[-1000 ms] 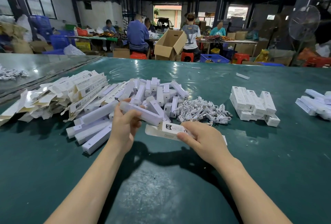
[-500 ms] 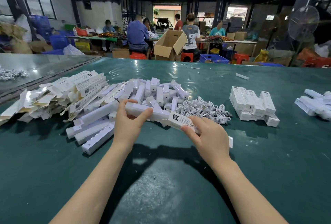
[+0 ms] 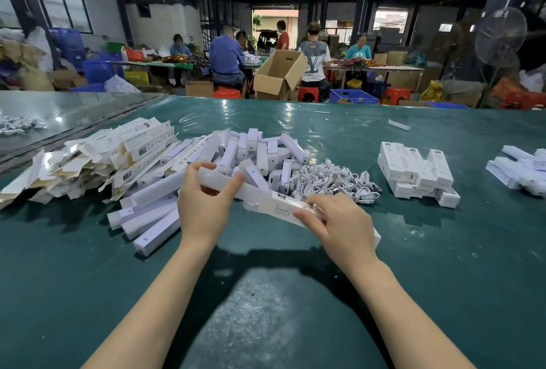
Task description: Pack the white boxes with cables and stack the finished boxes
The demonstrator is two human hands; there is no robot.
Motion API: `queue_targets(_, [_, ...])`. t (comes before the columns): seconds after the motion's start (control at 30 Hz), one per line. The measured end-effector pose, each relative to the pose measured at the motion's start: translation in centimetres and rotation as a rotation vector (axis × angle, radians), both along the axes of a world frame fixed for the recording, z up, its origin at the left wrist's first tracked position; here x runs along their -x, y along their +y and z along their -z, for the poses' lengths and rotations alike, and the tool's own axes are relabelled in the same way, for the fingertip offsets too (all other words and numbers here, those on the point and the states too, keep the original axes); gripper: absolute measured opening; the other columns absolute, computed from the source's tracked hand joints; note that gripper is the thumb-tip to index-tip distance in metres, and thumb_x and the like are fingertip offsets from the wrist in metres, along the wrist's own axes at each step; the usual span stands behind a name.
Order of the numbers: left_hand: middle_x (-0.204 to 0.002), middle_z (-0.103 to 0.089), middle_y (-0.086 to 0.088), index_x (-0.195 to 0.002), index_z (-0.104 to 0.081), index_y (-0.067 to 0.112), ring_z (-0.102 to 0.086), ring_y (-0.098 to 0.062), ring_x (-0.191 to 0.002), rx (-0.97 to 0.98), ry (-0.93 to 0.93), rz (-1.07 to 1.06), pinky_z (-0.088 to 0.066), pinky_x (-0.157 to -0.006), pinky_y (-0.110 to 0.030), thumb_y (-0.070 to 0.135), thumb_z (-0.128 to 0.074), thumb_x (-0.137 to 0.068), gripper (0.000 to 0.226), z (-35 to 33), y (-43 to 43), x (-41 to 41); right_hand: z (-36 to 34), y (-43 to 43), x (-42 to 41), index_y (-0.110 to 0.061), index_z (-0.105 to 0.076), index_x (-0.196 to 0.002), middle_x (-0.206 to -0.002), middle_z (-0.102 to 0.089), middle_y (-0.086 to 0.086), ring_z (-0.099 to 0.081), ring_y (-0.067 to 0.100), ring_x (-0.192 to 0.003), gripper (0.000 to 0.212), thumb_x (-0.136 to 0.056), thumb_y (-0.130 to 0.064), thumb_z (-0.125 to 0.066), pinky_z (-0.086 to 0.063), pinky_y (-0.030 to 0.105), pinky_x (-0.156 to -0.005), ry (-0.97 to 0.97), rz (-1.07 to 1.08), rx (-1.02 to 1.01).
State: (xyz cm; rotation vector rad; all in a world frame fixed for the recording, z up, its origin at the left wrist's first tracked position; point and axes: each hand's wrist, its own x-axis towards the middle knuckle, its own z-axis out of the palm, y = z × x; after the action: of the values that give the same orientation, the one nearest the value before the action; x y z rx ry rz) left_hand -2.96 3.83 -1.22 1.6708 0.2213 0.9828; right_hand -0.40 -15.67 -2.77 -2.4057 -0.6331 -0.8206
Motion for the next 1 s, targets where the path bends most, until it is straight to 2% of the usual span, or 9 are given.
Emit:
queue_targets(0.07, [-0.075,-0.052,0.012,-0.087,-0.045,0.033,-0.052,0.004,-0.060,0.019,-0.025,0.030,-0.043,-0.058,-0.013,0.028,-0.073,-0.076,0.030,-0.1,-0.1,-0.1,0.1,0.0,-0.4,-0.017,-0.062,-0.109,-0.095,-0.061,-0.002,-0.055,0.021,-0.092,0.036,-0.087,-0.045,-0.055,-0.031,0.031,-0.064,0.069,-0.040,0.051])
queue_targets(0.13, [-0.071,-0.053,0.007,-0.087,-0.045,0.034,-0.052,-0.003,-0.054,0.043,-0.041,0.095,-0.047,-0.053,-0.017,0.026,-0.068,-0.081,0.026,0.1,-0.3,0.0,0.3,-0.1,-0.8,-0.019,-0.055,-0.118,-0.104,-0.050,-0.003,-0.054,0.022,-0.092,0.039,-0.090,-0.045,-0.050,-0.030,0.029,-0.063,0.132,-0.047,0.135])
queue_targets(0.27, [-0.061,-0.050,0.008,-0.080,-0.044,0.032,-0.046,-0.001,-0.045,-0.010,-0.032,0.071,-0.041,-0.049,-0.017,0.030,-0.061,-0.086,0.019,0.5,-0.7,-0.1,0.4,-0.6,-1.1,-0.018,-0.055,-0.116,-0.102,-0.041,-0.003,-0.054,0.026,-0.085,0.038,-0.088,-0.042,-0.055,-0.034,0.029,-0.064,0.189,-0.046,0.136])
queue_targets(0.37, [-0.064,-0.051,0.005,-0.075,-0.046,0.029,-0.047,-0.013,-0.054,0.037,-0.033,0.033,-0.040,-0.058,-0.033,0.028,-0.058,-0.089,0.019,0.5,-0.3,-0.3,0.5,-0.9,-1.2,-0.017,-0.059,-0.112,-0.096,-0.036,-0.004,-0.051,0.027,-0.080,0.038,-0.082,-0.039,-0.066,-0.037,0.030,-0.067,0.174,-0.073,0.094])
queue_targets(0.47, [-0.062,-0.051,0.003,-0.076,-0.045,0.032,-0.046,-0.018,-0.052,0.029,-0.041,0.023,-0.040,-0.057,-0.040,0.031,-0.058,-0.090,0.019,0.5,-0.3,-0.1,0.4,-0.6,-1.0,-0.017,-0.062,-0.111,-0.099,-0.044,0.000,-0.052,0.028,-0.083,0.039,-0.080,-0.039,-0.067,-0.041,0.032,-0.073,0.194,-0.116,0.077])
queue_targets(0.57, [-0.064,-0.050,0.002,-0.077,-0.044,0.031,-0.047,-0.011,-0.048,0.097,-0.019,0.039,-0.040,-0.051,-0.032,0.029,-0.057,-0.091,0.018,0.6,-0.1,-0.3,0.5,-0.3,-0.8,-0.016,-0.062,-0.110,-0.104,-0.051,0.002,-0.054,0.028,-0.087,0.038,-0.080,-0.039,-0.067,-0.044,0.035,-0.077,0.203,-0.171,0.044])
queue_targets(0.7, [-0.047,-0.043,0.009,-0.079,-0.045,0.021,-0.033,-0.002,-0.033,0.411,0.092,0.248,-0.029,-0.035,-0.014,0.025,-0.054,-0.092,0.017,0.8,0.7,-0.9,0.5,0.0,-0.5,-0.011,-0.064,-0.110,-0.104,-0.063,0.006,-0.057,0.029,-0.093,0.036,-0.080,-0.032,-0.069,-0.042,0.036,-0.079,0.135,-0.177,-0.034])
queue_targets(0.8, [-0.040,-0.035,0.013,-0.076,-0.045,0.021,-0.025,-0.003,-0.033,0.451,0.123,0.319,-0.024,-0.036,-0.014,0.025,-0.054,-0.092,0.019,1.0,0.8,-0.9,0.5,0.1,-0.4,-0.011,-0.064,-0.108,-0.100,-0.066,0.007,-0.057,0.029,-0.092,0.034,-0.081,-0.030,-0.069,-0.041,0.035,-0.077,0.121,-0.174,-0.051])
queue_targets(1.0, [-0.040,-0.041,0.012,-0.076,-0.042,0.020,-0.032,-0.002,-0.034,0.514,0.049,0.273,-0.032,-0.036,-0.013,0.026,-0.050,-0.094,0.021,0.7,1.2,-0.9,0.5,0.3,-0.2,-0.010,-0.066,-0.107,-0.100,-0.067,0.008,-0.059,0.030,-0.093,0.034,-0.078,-0.027,-0.073,-0.042,0.037,-0.079,0.124,-0.216,-0.080])
